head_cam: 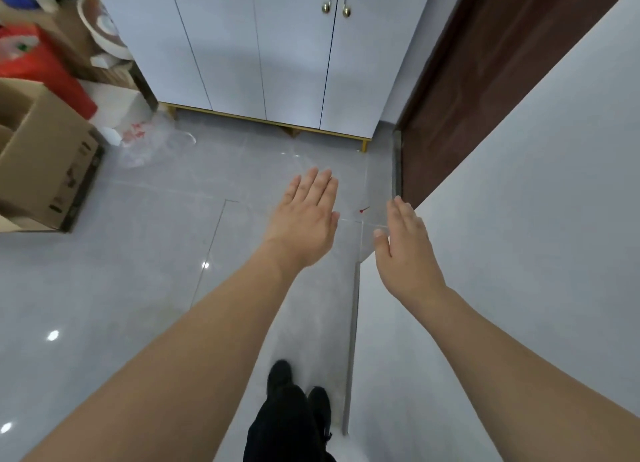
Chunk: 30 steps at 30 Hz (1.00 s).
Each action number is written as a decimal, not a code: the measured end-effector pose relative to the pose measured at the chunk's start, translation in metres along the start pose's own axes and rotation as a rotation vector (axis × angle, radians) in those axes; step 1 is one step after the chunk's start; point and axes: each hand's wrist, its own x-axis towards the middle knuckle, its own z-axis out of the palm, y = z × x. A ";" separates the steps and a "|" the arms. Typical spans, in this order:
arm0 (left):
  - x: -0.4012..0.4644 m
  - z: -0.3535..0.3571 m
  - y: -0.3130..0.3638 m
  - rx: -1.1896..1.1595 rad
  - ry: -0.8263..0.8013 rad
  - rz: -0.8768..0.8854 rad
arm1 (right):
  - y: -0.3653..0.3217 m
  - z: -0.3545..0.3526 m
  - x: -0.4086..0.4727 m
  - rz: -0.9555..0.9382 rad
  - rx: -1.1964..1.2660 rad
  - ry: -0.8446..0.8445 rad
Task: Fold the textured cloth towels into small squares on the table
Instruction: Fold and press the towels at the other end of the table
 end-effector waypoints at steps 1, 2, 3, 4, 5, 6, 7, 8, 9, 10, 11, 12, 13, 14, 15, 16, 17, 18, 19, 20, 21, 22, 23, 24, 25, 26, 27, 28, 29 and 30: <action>0.009 -0.001 -0.005 0.006 -0.005 -0.001 | 0.000 0.001 0.008 0.001 -0.010 -0.010; 0.017 -0.001 -0.013 0.007 -0.006 -0.012 | -0.001 0.002 0.018 0.001 -0.018 -0.017; 0.025 -0.002 -0.021 0.004 -0.006 -0.024 | -0.003 0.002 0.029 0.002 -0.024 -0.021; 0.034 -0.003 -0.030 0.000 -0.008 -0.030 | -0.006 0.004 0.043 0.008 -0.030 -0.023; 0.042 -0.004 -0.041 0.001 -0.008 -0.032 | -0.011 0.006 0.056 0.007 -0.040 -0.024; 0.047 -0.004 -0.052 0.001 -0.005 -0.042 | -0.017 0.009 0.070 -0.007 -0.058 -0.032; 0.051 -0.005 -0.063 -0.006 0.001 -0.061 | -0.025 0.013 0.084 -0.030 -0.079 -0.043; 0.054 -0.005 -0.074 -0.017 0.009 -0.085 | -0.033 0.017 0.097 -0.055 -0.100 -0.053; 0.056 -0.005 -0.085 -0.025 0.015 -0.114 | -0.043 0.022 0.110 -0.082 -0.119 -0.064; 0.055 -0.005 -0.096 -0.030 0.014 -0.147 | -0.054 0.027 0.121 -0.114 -0.134 -0.083; 0.051 -0.005 -0.107 -0.032 0.009 -0.179 | -0.066 0.033 0.130 -0.146 -0.144 -0.108; 0.045 -0.003 -0.118 -0.034 0.007 -0.211 | -0.078 0.039 0.138 -0.176 -0.151 -0.133; 0.038 0.000 -0.130 -0.039 0.009 -0.251 | -0.091 0.046 0.145 -0.206 -0.156 -0.156; 0.030 0.002 -0.141 -0.051 0.011 -0.298 | -0.104 0.053 0.152 -0.237 -0.162 -0.175; 0.021 0.003 -0.153 -0.069 0.014 -0.354 | -0.118 0.060 0.156 -0.272 -0.169 -0.194; 0.010 0.002 -0.165 -0.084 0.016 -0.420 | -0.135 0.069 0.160 -0.318 -0.179 -0.218; -0.002 0.001 -0.178 -0.096 0.019 -0.492 | -0.153 0.079 0.163 -0.372 -0.192 -0.248; -0.015 0.000 -0.189 -0.102 0.029 -0.556 | -0.172 0.088 0.164 -0.432 -0.206 -0.275; -0.028 0.001 -0.201 -0.106 0.043 -0.610 | -0.191 0.099 0.164 -0.496 -0.220 -0.297; -0.043 0.001 -0.213 -0.109 0.053 -0.663 | -0.210 0.109 0.163 -0.557 -0.232 -0.319; -0.059 0.001 -0.225 -0.112 0.063 -0.718 | -0.230 0.120 0.161 -0.613 -0.240 -0.339; -0.076 0.001 -0.237 -0.111 0.073 -0.774 | -0.249 0.131 0.157 -0.665 -0.248 -0.358; -0.094 0.003 -0.249 -0.112 0.083 -0.836 | -0.267 0.142 0.153 -0.719 -0.255 -0.378; -0.112 0.006 -0.260 -0.115 0.091 -0.900 | -0.285 0.153 0.148 -0.775 -0.259 -0.398; -0.129 0.010 -0.269 -0.122 0.096 -0.961 | -0.302 0.165 0.144 -0.833 -0.261 -0.417; -0.146 0.014 -0.275 -0.128 0.098 -1.019 | -0.317 0.176 0.139 -0.890 -0.263 -0.438; -0.162 0.018 -0.279 -0.136 0.097 -1.075 | -0.331 0.186 0.133 -0.943 -0.265 -0.462; -0.179 0.022 -0.281 -0.149 0.096 -1.132 | -0.344 0.196 0.126 -0.994 -0.269 -0.490; -0.195 0.025 -0.282 -0.162 0.101 -1.188 | -0.355 0.205 0.118 -1.041 -0.274 -0.520; -0.208 0.029 -0.281 -0.170 0.111 -1.241 | -0.365 0.213 0.111 -1.088 -0.276 -0.549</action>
